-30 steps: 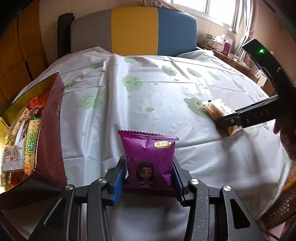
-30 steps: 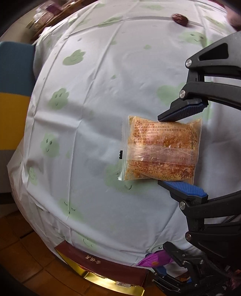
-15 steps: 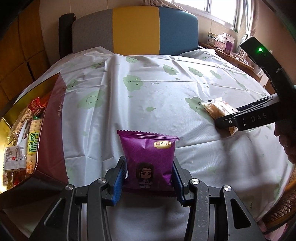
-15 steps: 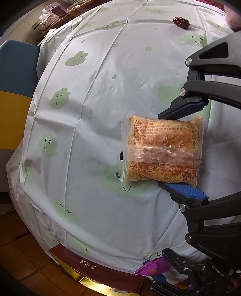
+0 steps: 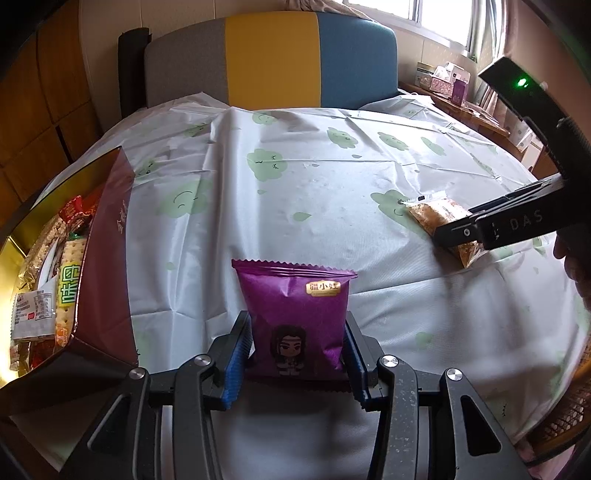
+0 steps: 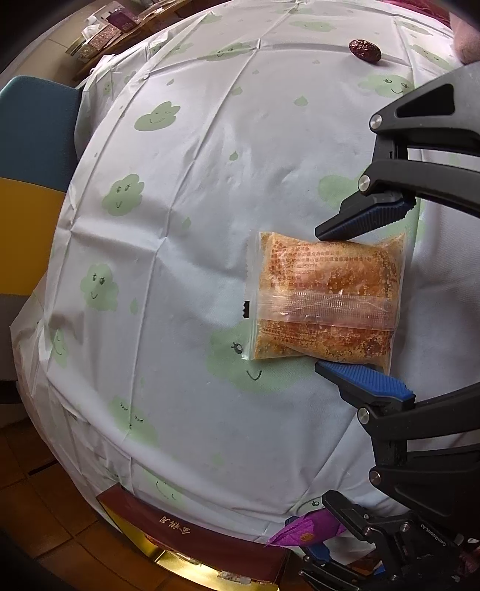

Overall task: Organize snacks
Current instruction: 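Lift the bread bag with the right tool while the left tool holds the purple snack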

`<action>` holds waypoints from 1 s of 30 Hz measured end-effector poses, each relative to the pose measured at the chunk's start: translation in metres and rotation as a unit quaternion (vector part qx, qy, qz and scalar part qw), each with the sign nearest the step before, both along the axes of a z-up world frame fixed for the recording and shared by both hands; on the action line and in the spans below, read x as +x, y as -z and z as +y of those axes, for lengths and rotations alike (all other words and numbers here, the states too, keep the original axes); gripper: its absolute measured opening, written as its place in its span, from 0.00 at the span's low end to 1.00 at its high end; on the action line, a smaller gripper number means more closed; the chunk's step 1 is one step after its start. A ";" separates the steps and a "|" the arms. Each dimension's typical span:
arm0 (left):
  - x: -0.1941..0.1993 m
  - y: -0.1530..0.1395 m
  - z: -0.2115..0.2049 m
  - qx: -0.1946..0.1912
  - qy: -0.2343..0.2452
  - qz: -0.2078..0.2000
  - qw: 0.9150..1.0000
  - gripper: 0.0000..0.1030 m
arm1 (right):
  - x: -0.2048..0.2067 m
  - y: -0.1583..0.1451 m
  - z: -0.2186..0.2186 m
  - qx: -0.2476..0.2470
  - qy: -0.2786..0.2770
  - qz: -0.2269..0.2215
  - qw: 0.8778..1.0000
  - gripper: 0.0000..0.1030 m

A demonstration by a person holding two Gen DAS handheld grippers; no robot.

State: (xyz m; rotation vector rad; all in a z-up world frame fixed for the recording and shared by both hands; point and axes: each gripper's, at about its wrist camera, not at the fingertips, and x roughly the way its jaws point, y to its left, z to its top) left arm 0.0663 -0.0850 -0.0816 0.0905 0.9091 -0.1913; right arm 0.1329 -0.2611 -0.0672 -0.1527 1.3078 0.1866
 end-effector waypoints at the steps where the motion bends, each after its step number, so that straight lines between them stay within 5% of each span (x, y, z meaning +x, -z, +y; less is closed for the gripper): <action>1: 0.000 0.000 0.000 0.000 0.000 0.000 1.000 0.47 | 0.000 -0.002 0.000 0.001 0.000 -0.002 1.000 0.64; 19: 0.001 0.000 0.002 -0.003 -0.001 0.005 1.000 0.47 | -0.013 -0.010 0.009 -0.038 -0.022 -0.027 0.999 0.59; 30: 0.011 -0.004 0.015 -0.053 -0.007 0.045 0.998 0.49 | -0.021 -0.005 0.019 -0.056 -0.023 -0.031 0.998 0.59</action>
